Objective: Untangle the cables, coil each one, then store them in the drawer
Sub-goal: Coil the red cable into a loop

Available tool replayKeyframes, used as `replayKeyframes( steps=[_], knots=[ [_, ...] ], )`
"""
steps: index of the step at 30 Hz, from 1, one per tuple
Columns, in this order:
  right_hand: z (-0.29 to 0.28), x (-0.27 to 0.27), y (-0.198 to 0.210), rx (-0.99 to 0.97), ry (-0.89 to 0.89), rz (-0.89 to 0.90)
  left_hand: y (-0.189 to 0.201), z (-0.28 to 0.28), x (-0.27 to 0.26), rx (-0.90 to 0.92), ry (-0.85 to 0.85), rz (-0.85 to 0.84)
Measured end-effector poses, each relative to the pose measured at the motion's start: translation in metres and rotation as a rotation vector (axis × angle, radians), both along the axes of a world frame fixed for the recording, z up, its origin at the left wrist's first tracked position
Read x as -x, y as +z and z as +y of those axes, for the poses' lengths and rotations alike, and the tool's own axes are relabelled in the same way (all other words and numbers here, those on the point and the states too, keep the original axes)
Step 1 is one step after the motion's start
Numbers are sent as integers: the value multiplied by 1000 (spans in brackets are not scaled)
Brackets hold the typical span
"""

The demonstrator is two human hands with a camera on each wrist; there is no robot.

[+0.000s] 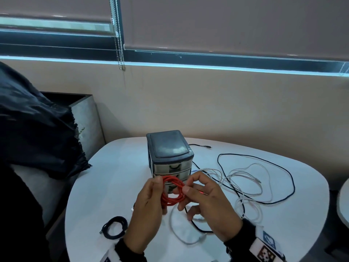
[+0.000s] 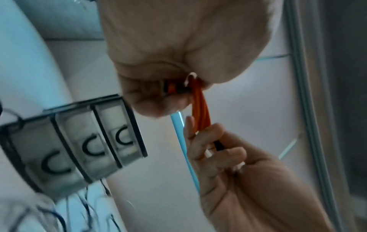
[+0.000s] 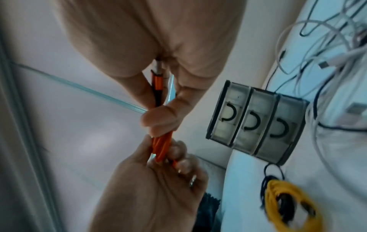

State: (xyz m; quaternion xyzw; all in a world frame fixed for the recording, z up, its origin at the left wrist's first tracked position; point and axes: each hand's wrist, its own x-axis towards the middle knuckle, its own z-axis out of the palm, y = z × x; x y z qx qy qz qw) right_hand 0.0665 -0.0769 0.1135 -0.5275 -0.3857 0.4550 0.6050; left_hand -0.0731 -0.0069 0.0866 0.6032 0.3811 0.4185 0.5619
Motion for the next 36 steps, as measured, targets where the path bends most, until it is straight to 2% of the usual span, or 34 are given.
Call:
replayKeyframes(
  steps=[3, 7, 12, 16, 20, 23, 25, 27, 30, 32, 34, 36],
  knots=[
    [17, -14, -21, 123, -115, -198, -8, 6, 6, -100, 76, 221],
    [39, -38, -63, 322, -142, -391, -10, 5, 13, -59, 113, 213],
    [53, -37, -91, 419, -110, -328, -23, 11, 23, 29, 198, 188],
    [66, -19, -102, 400, -102, -391, -29, 13, 24, 72, 228, 134],
    [73, -8, -112, 456, -71, -385, -32, 11, 22, 49, 212, 174],
    [65, -16, -120, 459, -52, -555, -37, 9, 21, -1, 189, 217],
    [52, -29, -123, 421, -118, -701, -42, 7, 20, -36, 155, 236],
    [36, -47, -125, 419, -135, -758, -51, 5, 15, -59, 56, 316],
    [10, -74, -127, 531, -61, -866, -69, 0, -5, 10, -261, 607],
    [-7, -93, -126, 616, -40, -924, -83, -4, -20, 80, -390, 784],
    [-21, -110, -122, 690, -53, -974, -95, -6, -33, 52, -367, 873],
    [-31, -119, -116, 748, -37, -1022, -100, -10, -42, 4, -311, 887]
  ],
)
